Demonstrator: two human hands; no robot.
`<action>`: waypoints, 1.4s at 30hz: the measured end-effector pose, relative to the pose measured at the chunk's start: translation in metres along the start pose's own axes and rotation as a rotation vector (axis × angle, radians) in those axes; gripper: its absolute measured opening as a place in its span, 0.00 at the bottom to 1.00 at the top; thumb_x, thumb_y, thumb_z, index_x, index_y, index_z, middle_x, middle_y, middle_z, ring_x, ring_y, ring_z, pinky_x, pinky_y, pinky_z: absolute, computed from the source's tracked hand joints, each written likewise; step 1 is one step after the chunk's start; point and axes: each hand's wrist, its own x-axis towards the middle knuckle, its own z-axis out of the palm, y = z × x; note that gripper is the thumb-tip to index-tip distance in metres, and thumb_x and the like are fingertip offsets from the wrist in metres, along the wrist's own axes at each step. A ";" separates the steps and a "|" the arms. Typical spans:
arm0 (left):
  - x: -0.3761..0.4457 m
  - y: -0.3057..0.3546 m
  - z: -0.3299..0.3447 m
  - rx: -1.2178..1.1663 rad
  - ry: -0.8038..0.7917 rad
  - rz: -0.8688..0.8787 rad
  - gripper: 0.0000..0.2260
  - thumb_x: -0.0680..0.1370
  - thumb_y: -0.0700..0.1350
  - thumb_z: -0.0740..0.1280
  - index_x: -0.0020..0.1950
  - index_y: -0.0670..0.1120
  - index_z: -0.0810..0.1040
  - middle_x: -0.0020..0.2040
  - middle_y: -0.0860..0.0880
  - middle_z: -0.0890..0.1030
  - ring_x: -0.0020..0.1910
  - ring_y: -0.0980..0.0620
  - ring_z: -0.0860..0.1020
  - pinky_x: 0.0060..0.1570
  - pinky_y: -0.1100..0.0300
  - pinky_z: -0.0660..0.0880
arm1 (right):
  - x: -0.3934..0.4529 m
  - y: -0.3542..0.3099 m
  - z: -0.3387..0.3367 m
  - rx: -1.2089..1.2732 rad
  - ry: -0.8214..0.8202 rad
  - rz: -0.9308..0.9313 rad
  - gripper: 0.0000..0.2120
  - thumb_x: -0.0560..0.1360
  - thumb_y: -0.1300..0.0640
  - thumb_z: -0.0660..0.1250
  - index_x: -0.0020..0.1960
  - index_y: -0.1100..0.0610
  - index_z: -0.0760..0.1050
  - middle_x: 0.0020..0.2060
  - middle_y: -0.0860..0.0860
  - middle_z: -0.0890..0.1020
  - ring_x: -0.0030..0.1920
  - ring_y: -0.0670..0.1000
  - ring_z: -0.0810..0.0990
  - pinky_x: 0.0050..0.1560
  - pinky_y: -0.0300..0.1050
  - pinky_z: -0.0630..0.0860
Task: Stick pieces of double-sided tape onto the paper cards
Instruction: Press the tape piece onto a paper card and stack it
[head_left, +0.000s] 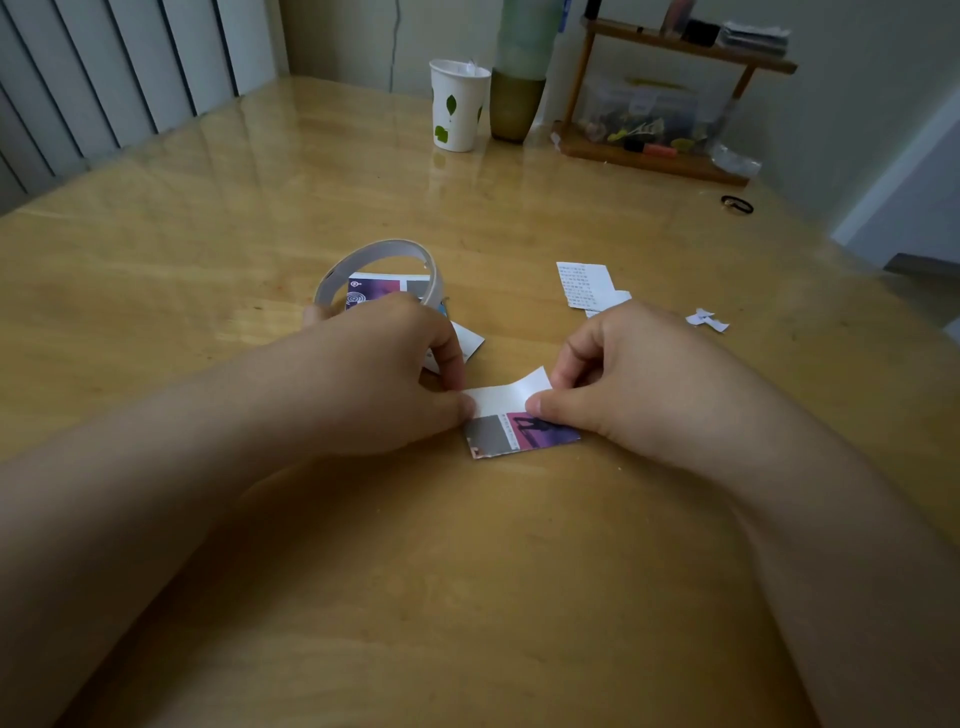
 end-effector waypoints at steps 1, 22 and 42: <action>0.000 0.001 0.000 -0.001 0.007 0.001 0.09 0.72 0.59 0.66 0.41 0.55 0.74 0.40 0.61 0.72 0.41 0.65 0.69 0.53 0.59 0.59 | 0.000 0.000 0.000 -0.006 0.002 -0.005 0.12 0.69 0.49 0.74 0.31 0.52 0.76 0.26 0.45 0.75 0.26 0.43 0.70 0.23 0.29 0.64; -0.003 0.007 -0.008 -0.144 0.015 -0.016 0.15 0.67 0.64 0.63 0.45 0.56 0.76 0.37 0.61 0.76 0.39 0.64 0.74 0.44 0.64 0.66 | -0.002 0.001 -0.010 0.396 0.052 -0.045 0.10 0.67 0.50 0.75 0.32 0.52 0.77 0.28 0.44 0.81 0.28 0.39 0.74 0.34 0.37 0.70; -0.002 0.000 -0.014 -0.767 0.250 0.067 0.12 0.75 0.49 0.68 0.34 0.45 0.80 0.24 0.53 0.67 0.20 0.59 0.63 0.21 0.70 0.58 | 0.000 -0.006 -0.003 0.955 0.334 -0.184 0.09 0.69 0.60 0.73 0.31 0.55 0.78 0.30 0.52 0.84 0.31 0.47 0.80 0.42 0.46 0.76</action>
